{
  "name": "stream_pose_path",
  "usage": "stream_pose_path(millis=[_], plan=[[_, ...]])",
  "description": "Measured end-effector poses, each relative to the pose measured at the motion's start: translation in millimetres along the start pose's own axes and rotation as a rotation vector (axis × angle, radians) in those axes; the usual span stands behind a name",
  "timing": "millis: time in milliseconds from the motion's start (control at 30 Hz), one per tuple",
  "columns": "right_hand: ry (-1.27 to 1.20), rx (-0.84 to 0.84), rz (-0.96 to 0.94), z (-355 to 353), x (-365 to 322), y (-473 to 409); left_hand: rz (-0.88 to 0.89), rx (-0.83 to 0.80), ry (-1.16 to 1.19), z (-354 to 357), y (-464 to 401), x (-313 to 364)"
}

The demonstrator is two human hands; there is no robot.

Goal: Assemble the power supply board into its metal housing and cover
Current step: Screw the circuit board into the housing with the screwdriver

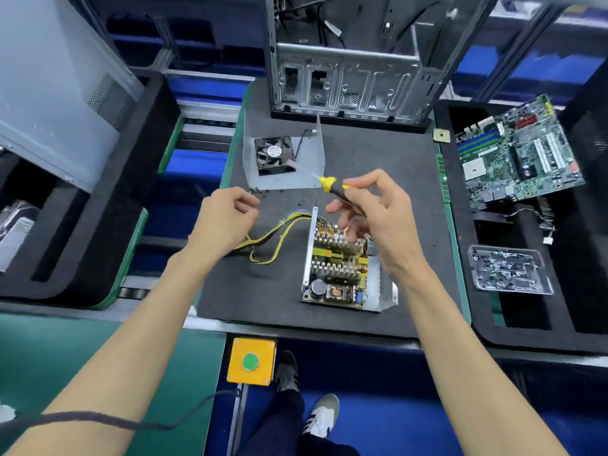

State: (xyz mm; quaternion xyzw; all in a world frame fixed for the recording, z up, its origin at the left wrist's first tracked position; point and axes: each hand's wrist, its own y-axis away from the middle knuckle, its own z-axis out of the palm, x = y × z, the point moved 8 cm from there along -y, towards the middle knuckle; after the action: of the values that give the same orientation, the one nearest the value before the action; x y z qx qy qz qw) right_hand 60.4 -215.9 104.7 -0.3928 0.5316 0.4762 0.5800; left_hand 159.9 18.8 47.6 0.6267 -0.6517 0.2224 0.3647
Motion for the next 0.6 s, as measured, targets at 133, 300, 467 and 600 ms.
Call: stream_pose_path(millis=[133, 300, 467, 600], plan=[[0.067, 0.055, 0.105, 0, 21, -19, 0.047, -0.023, -0.058, 24, -28, -4], [0.207, 0.122, 0.163, -8, 36, -36, 0.118, -0.088, -0.103, 52, -56, 5], [0.383, 0.096, 0.097, -4, 37, -47, 0.21, -0.222, -0.151, 83, -67, 10], [0.389, 0.104, 0.08, -4, 39, -51, 0.268, -0.242, -0.17, 97, -69, 15]])
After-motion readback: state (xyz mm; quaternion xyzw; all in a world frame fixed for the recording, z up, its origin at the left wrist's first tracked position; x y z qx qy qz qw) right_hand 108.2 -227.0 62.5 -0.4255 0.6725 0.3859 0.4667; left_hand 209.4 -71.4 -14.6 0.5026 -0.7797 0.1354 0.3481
